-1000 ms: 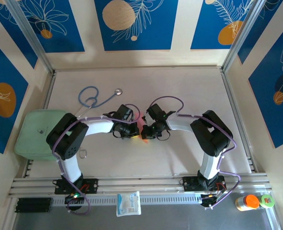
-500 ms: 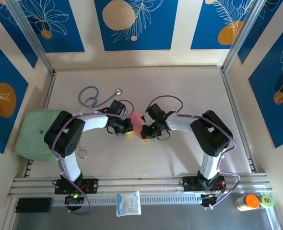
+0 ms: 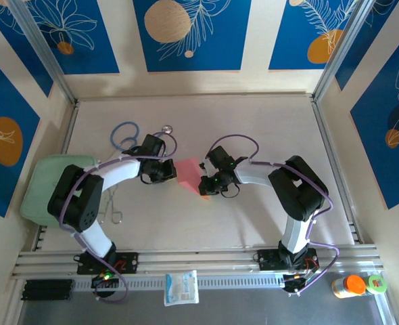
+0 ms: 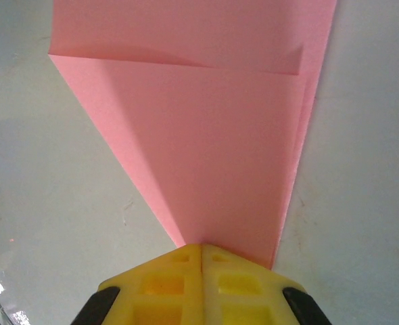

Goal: Fold a paper plane with a square sheet of paper (pick it up from the middle)
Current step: Third fold the triangle at the center of the table.

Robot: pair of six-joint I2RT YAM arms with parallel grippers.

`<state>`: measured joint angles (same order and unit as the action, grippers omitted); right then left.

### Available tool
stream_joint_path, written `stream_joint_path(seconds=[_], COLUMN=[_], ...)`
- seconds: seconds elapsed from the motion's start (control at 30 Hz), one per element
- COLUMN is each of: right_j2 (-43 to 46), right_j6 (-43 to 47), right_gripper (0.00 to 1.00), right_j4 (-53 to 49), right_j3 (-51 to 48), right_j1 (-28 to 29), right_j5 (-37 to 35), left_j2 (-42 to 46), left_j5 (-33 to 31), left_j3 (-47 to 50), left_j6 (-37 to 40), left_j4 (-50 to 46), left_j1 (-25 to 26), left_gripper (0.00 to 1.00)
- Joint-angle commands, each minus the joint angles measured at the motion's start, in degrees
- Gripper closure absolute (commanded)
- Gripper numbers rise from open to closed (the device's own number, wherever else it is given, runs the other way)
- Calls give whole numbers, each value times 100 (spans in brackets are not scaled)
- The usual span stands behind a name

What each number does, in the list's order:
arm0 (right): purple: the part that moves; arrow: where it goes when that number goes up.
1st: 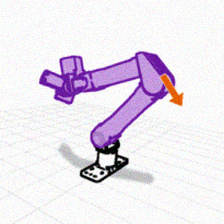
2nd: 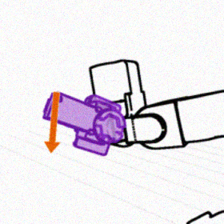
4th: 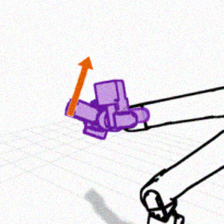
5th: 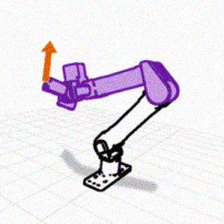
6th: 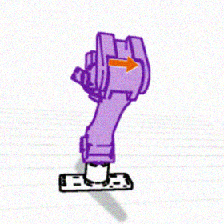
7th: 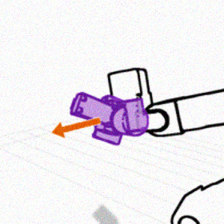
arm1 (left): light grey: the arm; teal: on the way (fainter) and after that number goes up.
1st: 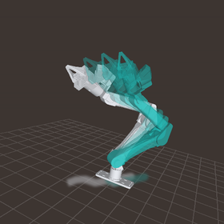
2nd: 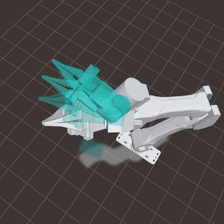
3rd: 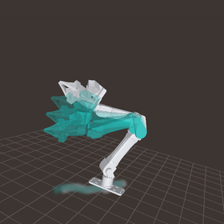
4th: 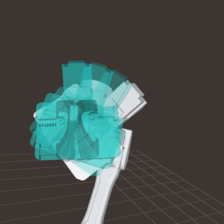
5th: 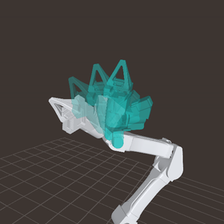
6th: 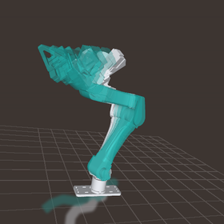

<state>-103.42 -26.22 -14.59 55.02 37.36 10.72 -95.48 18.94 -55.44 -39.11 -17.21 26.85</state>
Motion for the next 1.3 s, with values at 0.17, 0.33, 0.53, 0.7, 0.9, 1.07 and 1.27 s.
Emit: stream_joint_path(seconds=[0.17,0.33,0.53,0.7,0.9,1.07,1.27], right_j2=[-276,-216,51,199,-1,-260,-425], right_j6=[-107,-98,-68,-144,-321,-359,-271], right_gripper=[97,97,97,96,97,98,98], right_j4=[-687,-638,-414,-184,0,-34,-170], right_j3=[-141,-132,-51,221,374,489,451], right_j1=[-61,-74,-120,-120,-109,-70,-62], right_j5=[-188,-93,303,621,612,538,501], left_j2=[-243,-688,-950,-1068,-1138,-1155,-1182], left_j5=[259,137,-151,-248,-268,-285,-363], left_j3=[-123,-339,-421,-406,-420,-411,-380], left_j6=[-421,-396,-369,-387,-378,-360,-360], left_j4=[426,307,62,-60,-116,-157,-237], left_j1=[670,726,727,728,732,734,732], left_gripper=[91,92,94,95,96,96,98])
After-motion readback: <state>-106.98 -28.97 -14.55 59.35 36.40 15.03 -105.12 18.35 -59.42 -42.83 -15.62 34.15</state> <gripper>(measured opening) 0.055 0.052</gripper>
